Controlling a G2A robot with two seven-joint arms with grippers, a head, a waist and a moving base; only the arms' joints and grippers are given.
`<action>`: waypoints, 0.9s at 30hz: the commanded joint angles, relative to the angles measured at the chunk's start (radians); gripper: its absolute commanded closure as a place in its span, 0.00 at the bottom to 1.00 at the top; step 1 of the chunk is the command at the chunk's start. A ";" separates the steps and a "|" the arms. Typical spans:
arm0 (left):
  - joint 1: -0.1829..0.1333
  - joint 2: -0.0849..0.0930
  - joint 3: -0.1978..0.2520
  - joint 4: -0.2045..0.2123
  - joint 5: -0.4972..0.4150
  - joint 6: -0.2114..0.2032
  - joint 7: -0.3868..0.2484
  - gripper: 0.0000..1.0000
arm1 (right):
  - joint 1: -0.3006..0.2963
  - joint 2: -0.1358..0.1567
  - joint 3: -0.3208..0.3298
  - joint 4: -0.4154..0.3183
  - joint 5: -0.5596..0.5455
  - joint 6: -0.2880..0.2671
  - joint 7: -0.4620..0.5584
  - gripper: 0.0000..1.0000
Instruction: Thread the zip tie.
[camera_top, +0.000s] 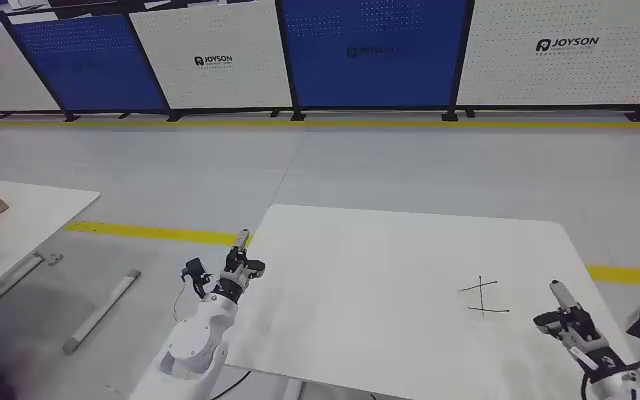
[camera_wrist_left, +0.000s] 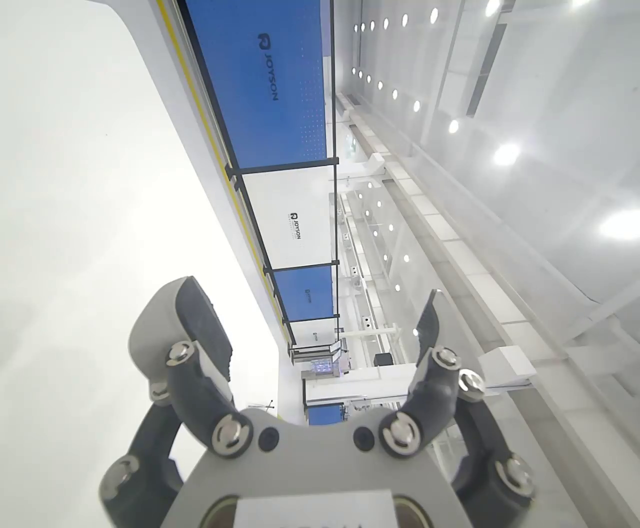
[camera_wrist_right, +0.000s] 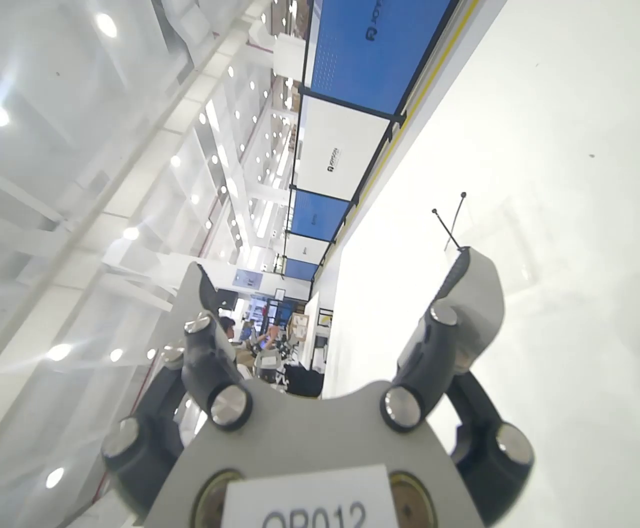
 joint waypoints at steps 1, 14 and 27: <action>0.000 0.000 0.000 0.000 0.000 0.000 0.000 0.00 | 0.000 0.000 -0.001 0.000 0.002 0.000 -0.005 0.00; 0.000 0.000 0.000 0.000 0.000 0.000 0.000 0.00 | 0.005 0.004 0.022 -0.004 -0.018 -0.021 0.025 0.00; 0.000 0.000 0.000 0.000 0.000 0.000 0.000 0.00 | 0.171 0.055 0.050 -0.001 -0.262 0.071 0.452 0.00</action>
